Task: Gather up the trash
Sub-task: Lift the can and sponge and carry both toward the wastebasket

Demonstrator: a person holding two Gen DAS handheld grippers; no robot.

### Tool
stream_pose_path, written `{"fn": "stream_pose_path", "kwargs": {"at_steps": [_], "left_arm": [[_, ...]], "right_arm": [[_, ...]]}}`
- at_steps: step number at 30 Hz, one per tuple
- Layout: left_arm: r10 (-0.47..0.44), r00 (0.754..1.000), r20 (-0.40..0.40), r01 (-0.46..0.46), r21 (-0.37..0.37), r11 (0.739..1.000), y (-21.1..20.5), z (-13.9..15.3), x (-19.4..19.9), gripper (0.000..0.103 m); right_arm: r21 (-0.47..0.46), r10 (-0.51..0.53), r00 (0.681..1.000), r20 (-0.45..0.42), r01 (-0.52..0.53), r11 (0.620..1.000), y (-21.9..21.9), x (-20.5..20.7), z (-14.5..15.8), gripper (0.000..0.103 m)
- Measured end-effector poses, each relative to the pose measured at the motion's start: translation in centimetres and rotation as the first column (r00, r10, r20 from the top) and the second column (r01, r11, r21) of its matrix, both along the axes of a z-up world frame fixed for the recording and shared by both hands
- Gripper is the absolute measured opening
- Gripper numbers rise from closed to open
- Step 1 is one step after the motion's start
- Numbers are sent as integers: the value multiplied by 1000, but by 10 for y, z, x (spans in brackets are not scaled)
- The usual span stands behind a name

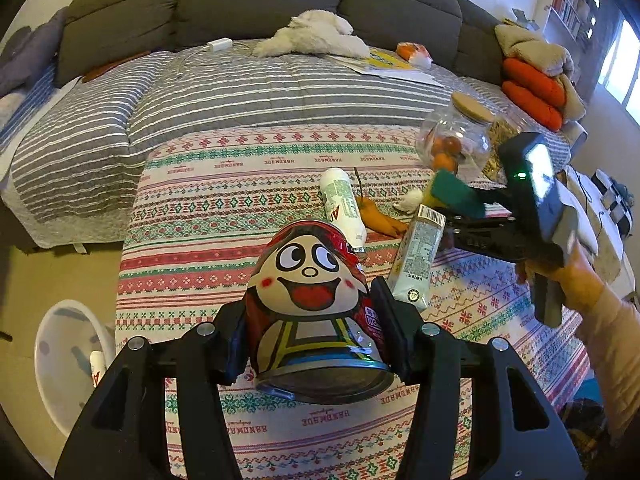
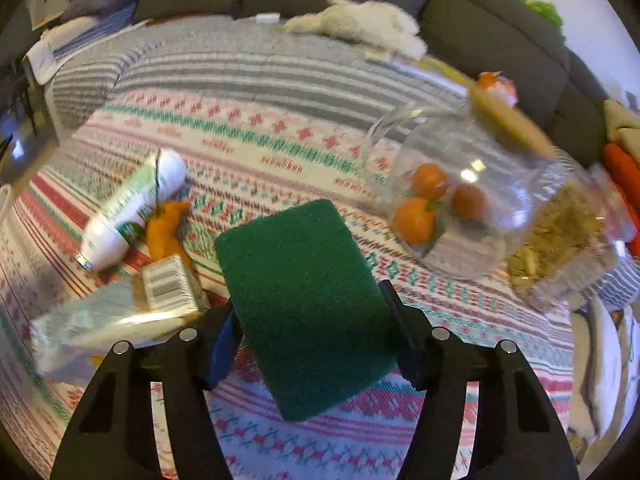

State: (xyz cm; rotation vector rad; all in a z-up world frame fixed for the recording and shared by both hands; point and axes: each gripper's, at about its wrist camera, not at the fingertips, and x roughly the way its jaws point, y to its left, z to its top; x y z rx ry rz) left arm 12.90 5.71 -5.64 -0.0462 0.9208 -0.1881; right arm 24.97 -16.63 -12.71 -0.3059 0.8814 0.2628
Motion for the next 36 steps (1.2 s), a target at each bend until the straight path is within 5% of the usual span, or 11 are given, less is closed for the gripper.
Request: {"fn": "stream_pose_path", "kwargs": {"at_steps": [8,16,28,36], "left_arm": [[56,997,55,-54,-38,998,9,14,-7,51],[96,990,104,-89,-66,994,17,26,-16,51],[170,973,158,-161,-70,985,33,34,-25,51],[208,965,158,-200,-67,978,45,33,-26,51]], "right_arm": [[7,-94,985,143,94,996,16,-44,56,63],[164,-179,961,211,146,976,35,-94,101,63],[299,-209,952,224,137,944,59,-115,104,63],[308,-170,959,226,96,947,79,-119,104,64]]}}
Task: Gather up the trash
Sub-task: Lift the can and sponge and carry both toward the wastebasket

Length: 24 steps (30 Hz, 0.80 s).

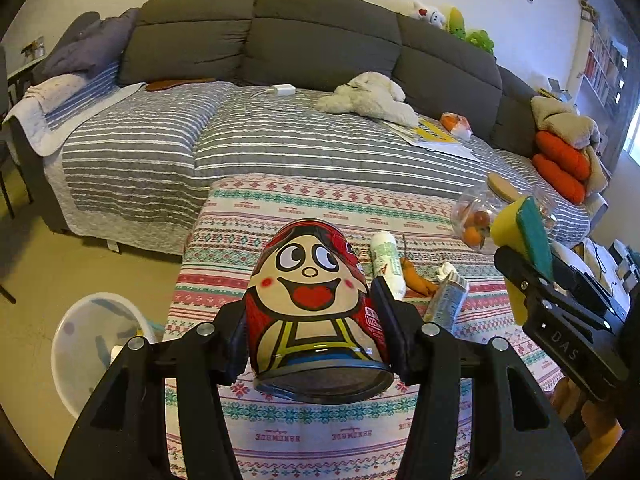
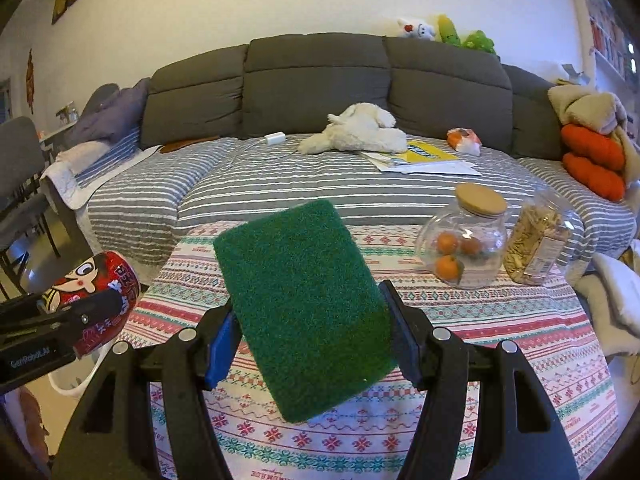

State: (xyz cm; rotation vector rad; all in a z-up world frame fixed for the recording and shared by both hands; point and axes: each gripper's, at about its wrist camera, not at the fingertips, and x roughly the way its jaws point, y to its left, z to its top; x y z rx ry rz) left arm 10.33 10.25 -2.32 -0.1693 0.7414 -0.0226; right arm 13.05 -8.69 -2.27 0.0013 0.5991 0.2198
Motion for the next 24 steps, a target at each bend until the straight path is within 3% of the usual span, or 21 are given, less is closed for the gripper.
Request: {"fn": "stream_pose_path", "kwargs": {"at_steps": [12,24], "left_arm": [[94,995,-16,-94,-1,996,48,-1,-11,51],[236,970,-65,-237,-4,971,117,-7,-27,51]], "right_arm": [[34,61,998,-19,-61,998,34,-6,-3,64],[38,136,990,-36,-134,990,77,-12,-10,64]]}}
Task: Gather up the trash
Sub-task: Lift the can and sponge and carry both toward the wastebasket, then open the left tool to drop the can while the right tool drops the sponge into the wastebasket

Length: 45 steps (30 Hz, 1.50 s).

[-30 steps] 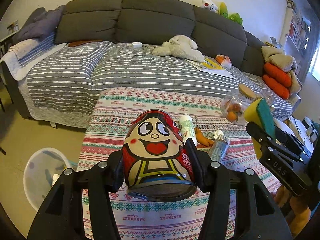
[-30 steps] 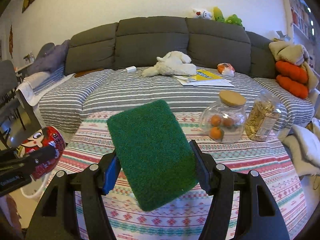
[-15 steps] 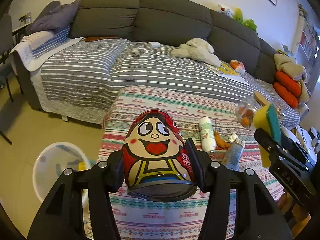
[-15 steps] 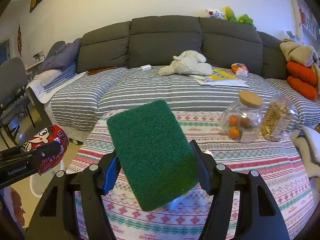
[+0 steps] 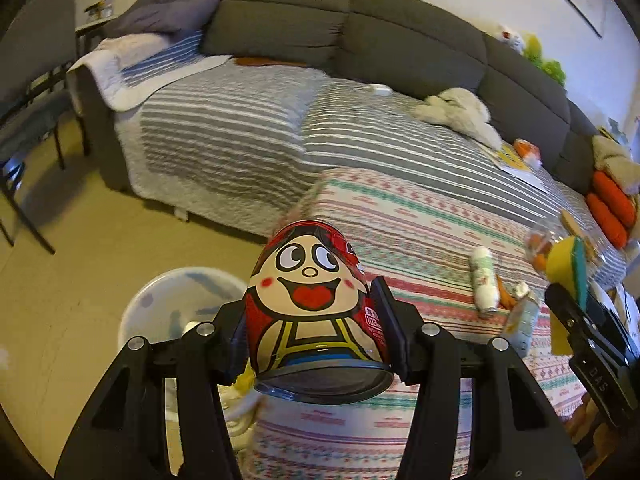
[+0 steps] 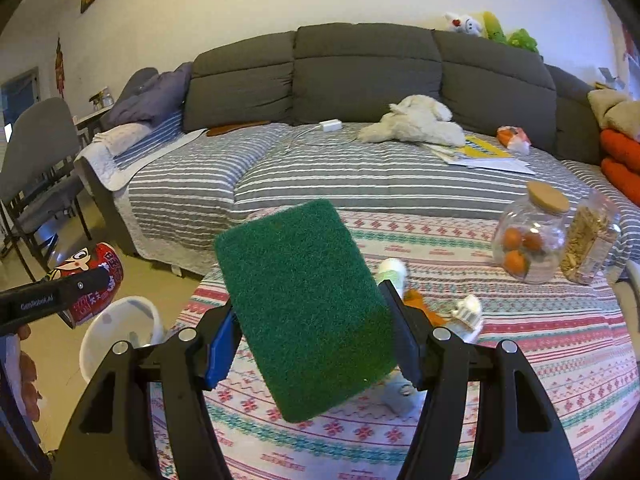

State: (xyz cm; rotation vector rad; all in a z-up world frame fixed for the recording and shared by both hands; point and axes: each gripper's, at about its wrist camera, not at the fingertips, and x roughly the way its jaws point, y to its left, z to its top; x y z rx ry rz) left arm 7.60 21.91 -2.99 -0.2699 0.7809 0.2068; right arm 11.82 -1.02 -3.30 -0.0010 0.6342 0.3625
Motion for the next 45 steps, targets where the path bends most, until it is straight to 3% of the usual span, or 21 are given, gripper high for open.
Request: {"fn": "stream_pose_path", "kwargs": {"at_steps": [13,17,29,36,45], "left_arm": [[187,978,-94,-194,-74,978,82,-14,-20,52],[206,974,-91,-215,-102,971,95,-11,-26,61],[344,939,8,-343,-64,937,126,22,-54,64],[413,911,8,-412,-55,910,146,25,-62,72],[481,876,-20,-480,31,876,157,23,-68,81]], "right_arm": [[-1,126,992,-18,-126,992,73,-13,-10,64],[-6,165,986,-28,-165,986,99,-16,-14,64],[-40,263,962,-70,-266,963,173,-21,-31,64],[-44,291,951,-102,-296,954,208,-20,-40,66],[-63,300,946,-127,-309,949,233,-14,-46,70]]}}
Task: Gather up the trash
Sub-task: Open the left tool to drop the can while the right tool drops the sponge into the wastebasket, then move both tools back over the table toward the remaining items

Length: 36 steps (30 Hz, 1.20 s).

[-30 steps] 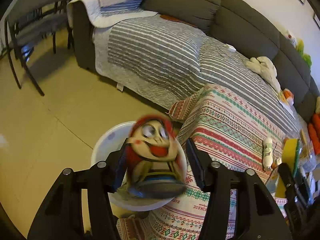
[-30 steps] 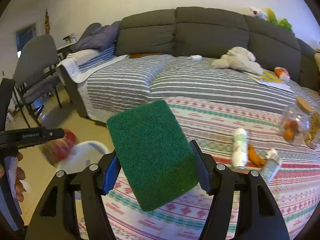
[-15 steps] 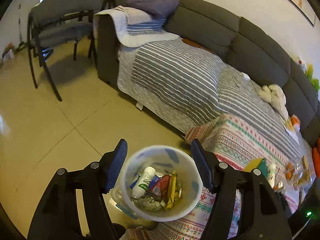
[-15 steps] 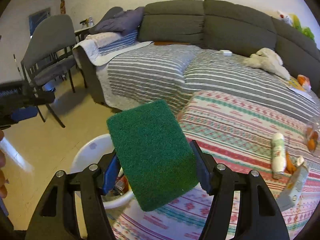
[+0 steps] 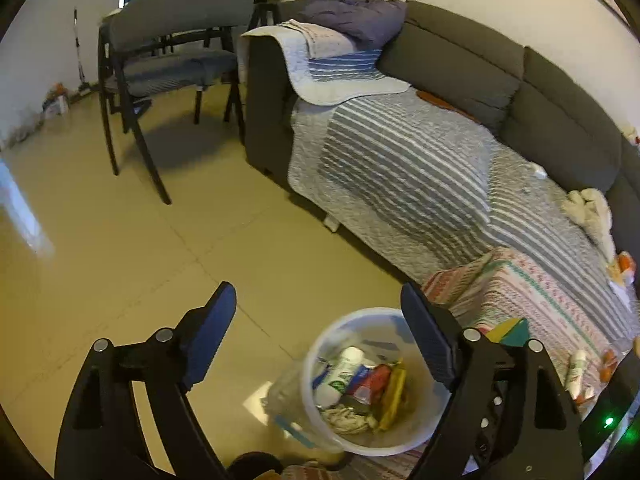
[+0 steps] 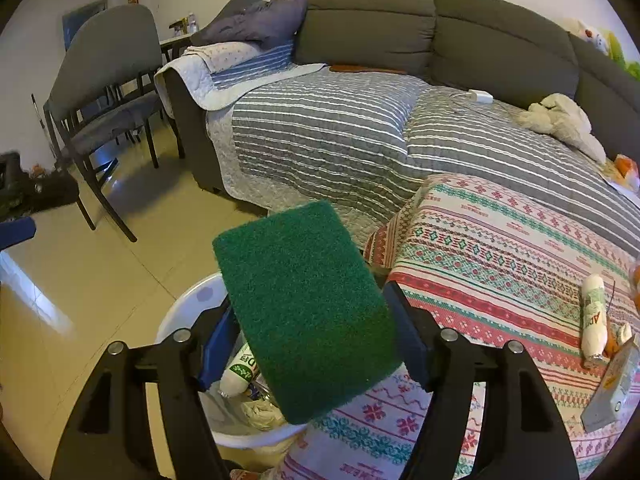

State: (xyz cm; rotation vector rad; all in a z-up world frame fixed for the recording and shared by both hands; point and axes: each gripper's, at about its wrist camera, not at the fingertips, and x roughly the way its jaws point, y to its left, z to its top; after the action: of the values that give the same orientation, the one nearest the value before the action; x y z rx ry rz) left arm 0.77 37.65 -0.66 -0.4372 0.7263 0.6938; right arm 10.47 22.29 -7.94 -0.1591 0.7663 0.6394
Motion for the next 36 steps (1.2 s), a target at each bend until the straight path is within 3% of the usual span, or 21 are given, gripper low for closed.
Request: {"fn": "stream_pose_path", "kwargs": {"at_steps": [8,18,27,36], "left_arm": [[42,997,-72,-41,24,999,11,-9,-2,86],[24,995,-102,-19,49,999,1,-11,1,90],[-14,993,-115,22,67,997,-15,-14,12,91],[-107,991,-79,115,102,988,-63,-7,32,94]], "right_arm": [[-2,-29,1000,-9,29,1000,8,8,2,84],[10,-79,997,4,79,997,-3,18,12,89],[8,-183,982,45,183,983,-40,31,26,92],[2,-279,958,61,280,960,-88,39,33,93]]}}
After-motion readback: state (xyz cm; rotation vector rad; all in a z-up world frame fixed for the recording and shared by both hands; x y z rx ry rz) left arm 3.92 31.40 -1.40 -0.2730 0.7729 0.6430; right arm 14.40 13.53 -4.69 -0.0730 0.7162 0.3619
